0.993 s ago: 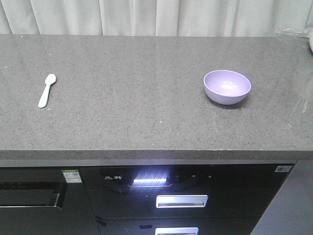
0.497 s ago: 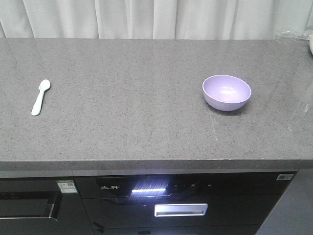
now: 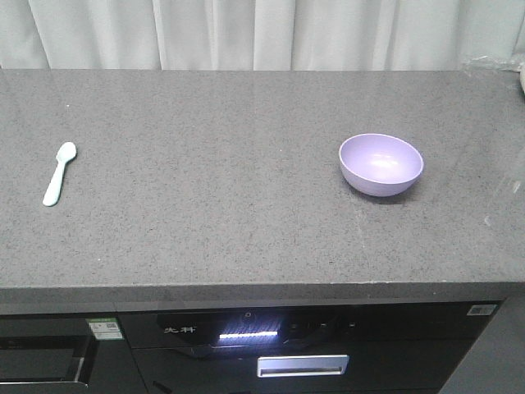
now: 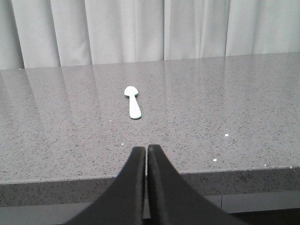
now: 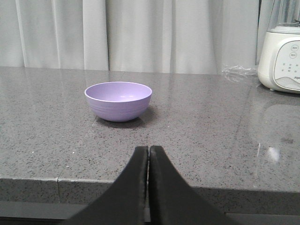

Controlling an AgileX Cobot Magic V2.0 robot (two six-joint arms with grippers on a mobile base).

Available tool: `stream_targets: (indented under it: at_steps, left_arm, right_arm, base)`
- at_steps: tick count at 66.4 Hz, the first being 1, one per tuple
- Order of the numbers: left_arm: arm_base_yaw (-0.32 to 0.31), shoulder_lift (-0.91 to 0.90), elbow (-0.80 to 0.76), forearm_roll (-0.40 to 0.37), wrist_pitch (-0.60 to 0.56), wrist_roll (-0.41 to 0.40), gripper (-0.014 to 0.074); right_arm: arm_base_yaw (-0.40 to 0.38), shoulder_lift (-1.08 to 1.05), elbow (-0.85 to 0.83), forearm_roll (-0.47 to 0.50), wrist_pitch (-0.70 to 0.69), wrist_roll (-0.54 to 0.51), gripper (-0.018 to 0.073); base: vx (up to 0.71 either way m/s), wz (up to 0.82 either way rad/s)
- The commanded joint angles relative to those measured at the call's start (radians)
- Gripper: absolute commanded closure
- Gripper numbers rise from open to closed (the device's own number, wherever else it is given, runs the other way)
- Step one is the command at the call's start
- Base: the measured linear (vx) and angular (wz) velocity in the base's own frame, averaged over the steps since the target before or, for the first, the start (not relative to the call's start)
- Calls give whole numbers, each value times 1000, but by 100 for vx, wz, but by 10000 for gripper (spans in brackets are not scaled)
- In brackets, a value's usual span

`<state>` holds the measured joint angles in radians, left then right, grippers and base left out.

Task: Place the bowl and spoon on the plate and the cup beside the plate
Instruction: 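Approach the counter until the spoon and bowl are within reach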

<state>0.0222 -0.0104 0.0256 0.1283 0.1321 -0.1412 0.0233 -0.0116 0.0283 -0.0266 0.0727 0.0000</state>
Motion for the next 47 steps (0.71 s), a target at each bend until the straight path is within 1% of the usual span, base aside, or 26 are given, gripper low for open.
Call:
stream_targets:
  at_steps: [1,47]
  left_arm:
    - [1,-5,-8,-1,-67,-12,603]
    - [1,-5,-8,-1,-67,-12,603]
  right_arm:
    - [1,-10,3,-4,-73,0,562]
    - [1,-10,3,-4,-73,0,562]
  base:
    - [5,-1]
    - [5,-1]
